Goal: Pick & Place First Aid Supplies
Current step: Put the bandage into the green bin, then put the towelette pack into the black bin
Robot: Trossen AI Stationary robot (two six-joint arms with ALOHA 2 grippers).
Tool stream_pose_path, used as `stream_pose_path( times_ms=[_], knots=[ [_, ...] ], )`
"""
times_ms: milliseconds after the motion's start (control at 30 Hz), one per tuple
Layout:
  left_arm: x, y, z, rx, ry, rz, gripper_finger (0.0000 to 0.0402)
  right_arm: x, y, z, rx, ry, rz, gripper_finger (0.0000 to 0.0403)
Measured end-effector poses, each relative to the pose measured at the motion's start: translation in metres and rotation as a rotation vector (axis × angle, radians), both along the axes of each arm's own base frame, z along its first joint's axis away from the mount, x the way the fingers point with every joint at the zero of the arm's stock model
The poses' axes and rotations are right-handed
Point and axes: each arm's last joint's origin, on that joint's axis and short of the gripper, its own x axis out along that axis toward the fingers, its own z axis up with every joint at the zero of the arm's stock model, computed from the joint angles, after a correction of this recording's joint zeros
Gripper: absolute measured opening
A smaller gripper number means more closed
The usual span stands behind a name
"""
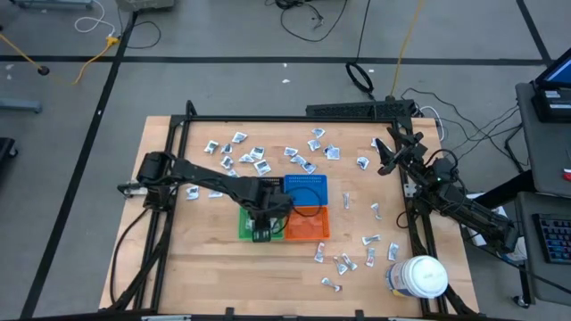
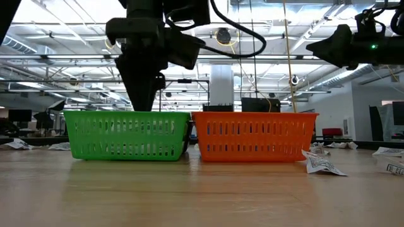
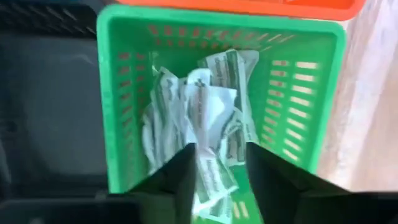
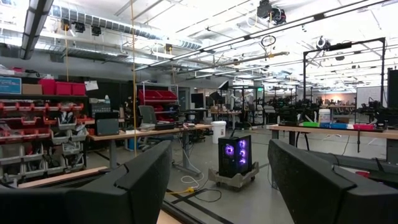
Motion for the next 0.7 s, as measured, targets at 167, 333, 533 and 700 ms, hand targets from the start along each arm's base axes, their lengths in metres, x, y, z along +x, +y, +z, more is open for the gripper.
stream_pose_path(
  times_ms=[167,333,533,700],
  knots=[
    [-0.004,0.013,0.018,-0.023,-0.031,0.196,0.0217,0.000,0.000,0.000,0.000,0.000,0.000,0.0263],
    [-0.009,0.034,0.035,-0.065,-0.046,0.488,0.0241,0.000,0.000,0.000,0.000,0.001,0.000,0.0263],
    [-0.013,0.058,0.043,-0.062,-0.047,0.687,0.0243,0.000,0.000,0.000,0.000,0.000,0.000,0.0263],
    [-0.035,0.073,0.044,-0.043,-0.042,0.768,0.0244,0.000,0.000,0.000,0.000,0.000,0.000,0.0263]
  ],
)
